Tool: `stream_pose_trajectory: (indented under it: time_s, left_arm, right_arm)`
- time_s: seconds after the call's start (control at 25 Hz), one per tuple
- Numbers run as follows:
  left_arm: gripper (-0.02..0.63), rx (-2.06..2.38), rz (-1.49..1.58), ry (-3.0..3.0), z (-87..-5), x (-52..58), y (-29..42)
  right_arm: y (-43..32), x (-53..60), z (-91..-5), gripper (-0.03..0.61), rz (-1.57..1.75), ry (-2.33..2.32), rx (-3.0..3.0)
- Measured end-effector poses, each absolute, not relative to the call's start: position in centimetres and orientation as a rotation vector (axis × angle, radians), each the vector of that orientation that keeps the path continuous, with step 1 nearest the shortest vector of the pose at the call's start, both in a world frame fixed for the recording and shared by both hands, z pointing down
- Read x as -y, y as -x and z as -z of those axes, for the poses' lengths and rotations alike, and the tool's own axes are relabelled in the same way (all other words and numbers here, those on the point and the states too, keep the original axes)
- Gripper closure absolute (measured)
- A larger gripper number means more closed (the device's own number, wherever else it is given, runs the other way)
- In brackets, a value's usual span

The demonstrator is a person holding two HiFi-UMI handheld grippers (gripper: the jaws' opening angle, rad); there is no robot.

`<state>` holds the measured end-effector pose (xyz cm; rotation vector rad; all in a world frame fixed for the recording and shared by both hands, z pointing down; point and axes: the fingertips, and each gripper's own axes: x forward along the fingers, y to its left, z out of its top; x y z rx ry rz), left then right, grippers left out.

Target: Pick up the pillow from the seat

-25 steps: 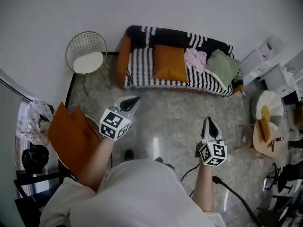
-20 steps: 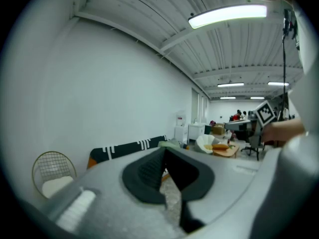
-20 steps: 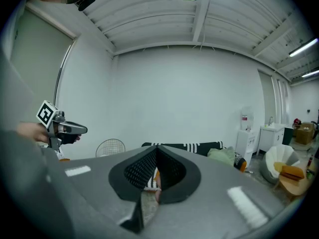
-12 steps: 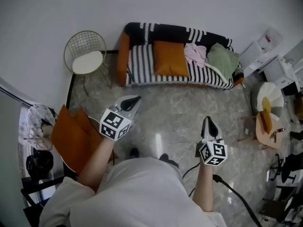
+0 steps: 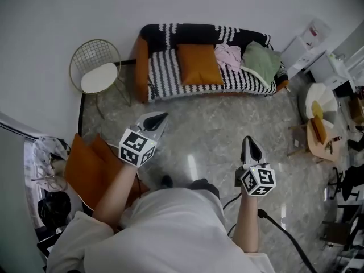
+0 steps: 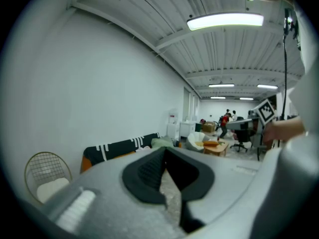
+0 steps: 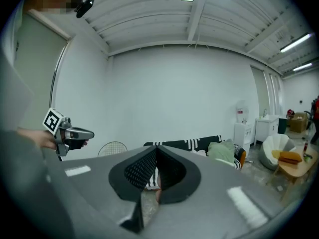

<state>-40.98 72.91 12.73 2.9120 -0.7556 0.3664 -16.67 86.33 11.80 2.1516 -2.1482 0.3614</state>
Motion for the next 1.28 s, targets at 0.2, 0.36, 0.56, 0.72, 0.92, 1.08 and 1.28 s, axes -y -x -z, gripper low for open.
stream_pose_trajectory:
  time_s: [0.2,0.36,0.56,0.72,0.92,1.08,1.28]
  left_arm:
    - [0.614,0.72,-0.358,-2.917,-13.1,-73.3,40.7]
    - [0.614,0.709,-0.352,-2.911,-13.1,-72.8,40.0]
    - [0.614,0.722,-0.371,-2.898,-13.8,-72.0,38.6]
    - [0.614,0.742,-0.379,-2.889,-14.1,-71.0,37.4]
    - [0.614,0.781,-0.351,-2.877,-13.8,-68.9,35.2]
    - [0.614,0.815,-0.347,-2.867,-13.7,-67.3,32.9]
    - [0.614,0.855,-0.373,-2.853,-13.9,-65.0,29.8]
  right_arm:
    - [17.3,-87.0,-11.7,0.572,-0.367,-2.166,2.139]
    - [16.6,-86.8,-11.8,0.572,-0.375,-2.172,2.121]
    - [14.8,-85.5,-12.3,0.574,-0.418,-2.175,2.159]
    - [13.5,-83.2,-12.6,0.572,-0.421,-2.138,2.195]
    - [11.3,-79.9,-13.0,0.574,-0.404,-2.07,2.221]
    - [8.8,-77.4,-13.2,0.574,-0.397,-2.027,2.243]
    - [5.0,-74.1,-13.3,0.572,-0.392,-1.998,2.273]
